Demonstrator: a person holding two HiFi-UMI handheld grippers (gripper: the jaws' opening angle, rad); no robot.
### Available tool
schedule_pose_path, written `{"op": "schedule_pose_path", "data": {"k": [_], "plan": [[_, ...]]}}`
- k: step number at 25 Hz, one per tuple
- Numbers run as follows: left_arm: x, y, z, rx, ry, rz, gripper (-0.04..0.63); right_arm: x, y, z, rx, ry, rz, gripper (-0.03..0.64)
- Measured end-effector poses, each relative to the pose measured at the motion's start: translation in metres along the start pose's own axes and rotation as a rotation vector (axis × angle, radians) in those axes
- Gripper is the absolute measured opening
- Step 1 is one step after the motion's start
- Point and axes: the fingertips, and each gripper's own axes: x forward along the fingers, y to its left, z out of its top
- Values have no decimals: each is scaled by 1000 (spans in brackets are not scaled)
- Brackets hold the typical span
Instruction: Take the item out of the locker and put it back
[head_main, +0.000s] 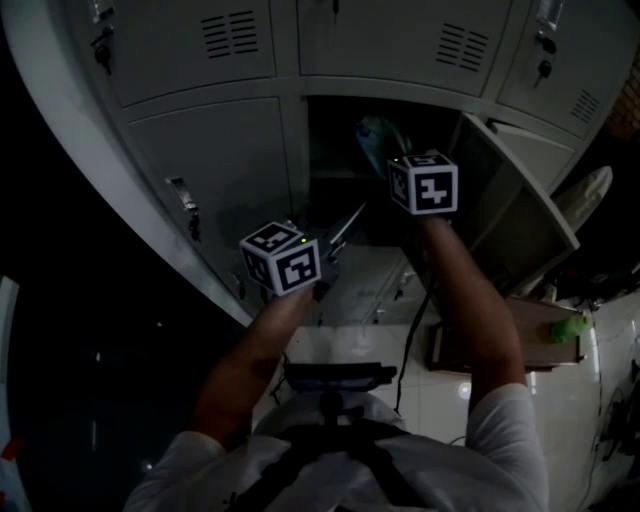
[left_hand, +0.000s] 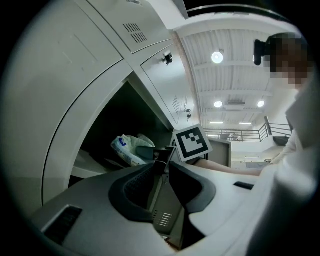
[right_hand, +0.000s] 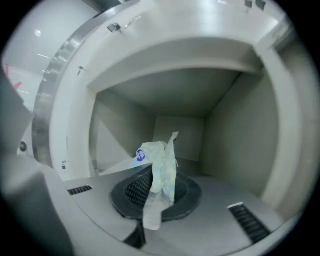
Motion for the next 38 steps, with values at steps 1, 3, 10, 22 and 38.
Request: {"op": "schedule_pose_path", "data": {"k": [1, 3, 10, 22, 38], "plan": [[-1, -3, 0, -4, -4, -8, 97, -7, 4, 2, -2, -11, 6, 0], [-5, -8, 1, -13, -15, -21, 97, -19, 12, 4, -13, -31, 16, 0], [-19, -24, 3, -25, -34, -42, 97, -54, 31, -1, -5, -64, 39, 0], [-41, -39, -5, -59, -32, -60, 97, -105, 37, -15, 54, -79, 46, 0], [-76, -70, -37, -114, 15, -116, 78, -174, 50, -63, 125, -75, 35, 0]]}}
